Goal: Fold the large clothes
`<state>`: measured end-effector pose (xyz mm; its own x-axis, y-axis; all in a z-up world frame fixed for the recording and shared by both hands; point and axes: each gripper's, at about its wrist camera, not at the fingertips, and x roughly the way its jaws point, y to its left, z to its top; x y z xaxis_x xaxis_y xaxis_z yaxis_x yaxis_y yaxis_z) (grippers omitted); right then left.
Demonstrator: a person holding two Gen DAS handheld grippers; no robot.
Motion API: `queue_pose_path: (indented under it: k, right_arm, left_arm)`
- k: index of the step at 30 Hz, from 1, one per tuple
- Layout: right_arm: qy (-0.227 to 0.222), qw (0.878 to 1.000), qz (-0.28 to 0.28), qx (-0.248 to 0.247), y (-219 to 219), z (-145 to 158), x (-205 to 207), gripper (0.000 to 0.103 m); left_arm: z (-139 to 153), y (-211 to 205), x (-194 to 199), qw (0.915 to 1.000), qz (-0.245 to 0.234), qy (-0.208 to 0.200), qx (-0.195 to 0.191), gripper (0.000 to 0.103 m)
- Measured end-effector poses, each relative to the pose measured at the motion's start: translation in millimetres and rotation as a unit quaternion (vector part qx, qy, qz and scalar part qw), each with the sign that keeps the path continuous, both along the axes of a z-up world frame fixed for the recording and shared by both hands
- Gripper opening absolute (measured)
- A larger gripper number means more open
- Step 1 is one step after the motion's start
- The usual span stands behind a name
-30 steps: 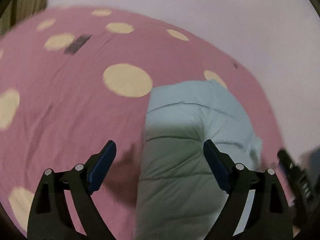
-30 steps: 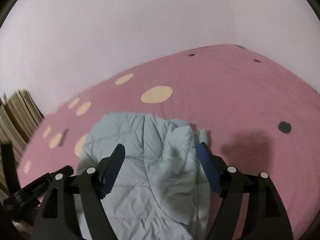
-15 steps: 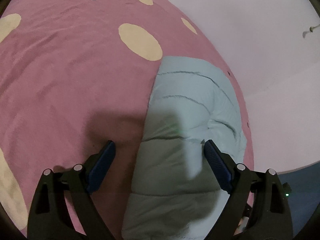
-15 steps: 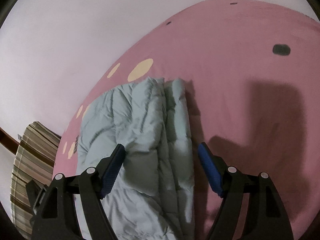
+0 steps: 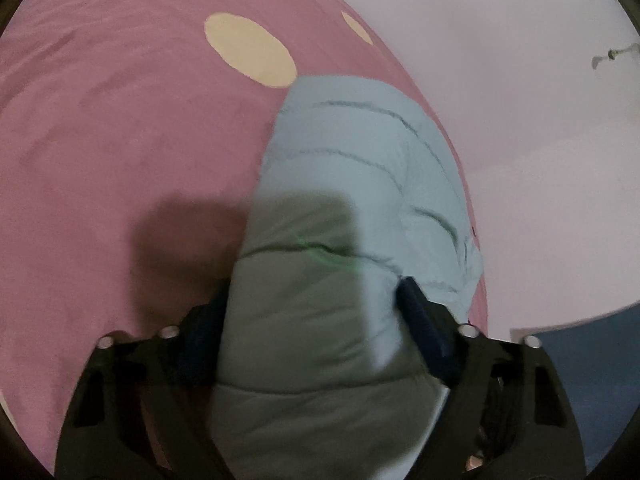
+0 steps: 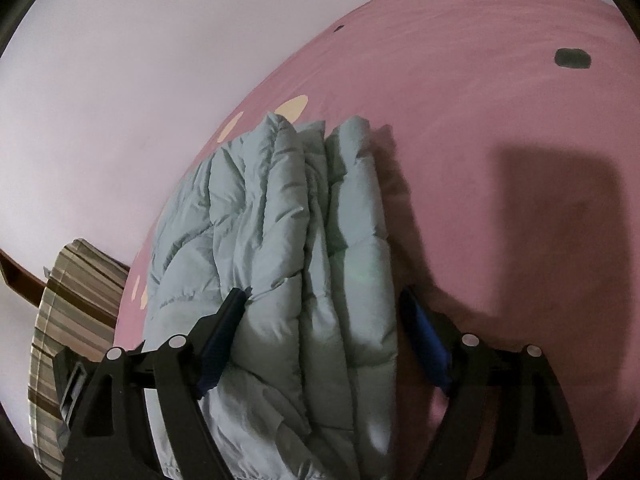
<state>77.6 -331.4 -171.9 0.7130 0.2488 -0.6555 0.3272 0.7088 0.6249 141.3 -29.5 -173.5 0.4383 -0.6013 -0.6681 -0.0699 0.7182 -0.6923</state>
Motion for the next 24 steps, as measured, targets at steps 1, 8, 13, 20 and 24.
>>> queue_pose_path:
  k: [1, 8, 13, 20, 24]
  right_arm:
    - [-0.001, 1.0, 0.002, 0.002, 0.6, -0.6, 0.1, 0.069]
    - [-0.004, 0.999, 0.026, 0.031, 0.1, -8.4, 12.2, 0.046]
    - [-0.015, 0.999, 0.03, 0.036, 1.0, -4.9, 12.1, 0.033]
    - [-0.037, 0.999, 0.035, -0.002, 12.6, 9.8, 4.9, 0.027]
    - [-0.048, 0.998, 0.045, -0.011, 19.5, 19.0, 7.0, 0.026]
  left_arm:
    - [-1.0, -1.1, -0.5, 1.0, 0.0, -0.002, 0.002, 0.073]
    - [-0.3, -6.1, -4.8, 0.9995, -0.008, -0.016, 0.025, 0.053]
    - [6.7, -7.5, -12.4, 0.9988, -0.008, -0.03, 0.037, 0.042]
    - [22.8, -4.9, -17.8, 0.9973, -0.01, -0.052, 0.052, 0.034]
    - [32.7, 2.0, -19.5, 0.9967, -0.004, -0.059, 0.056, 0.033]
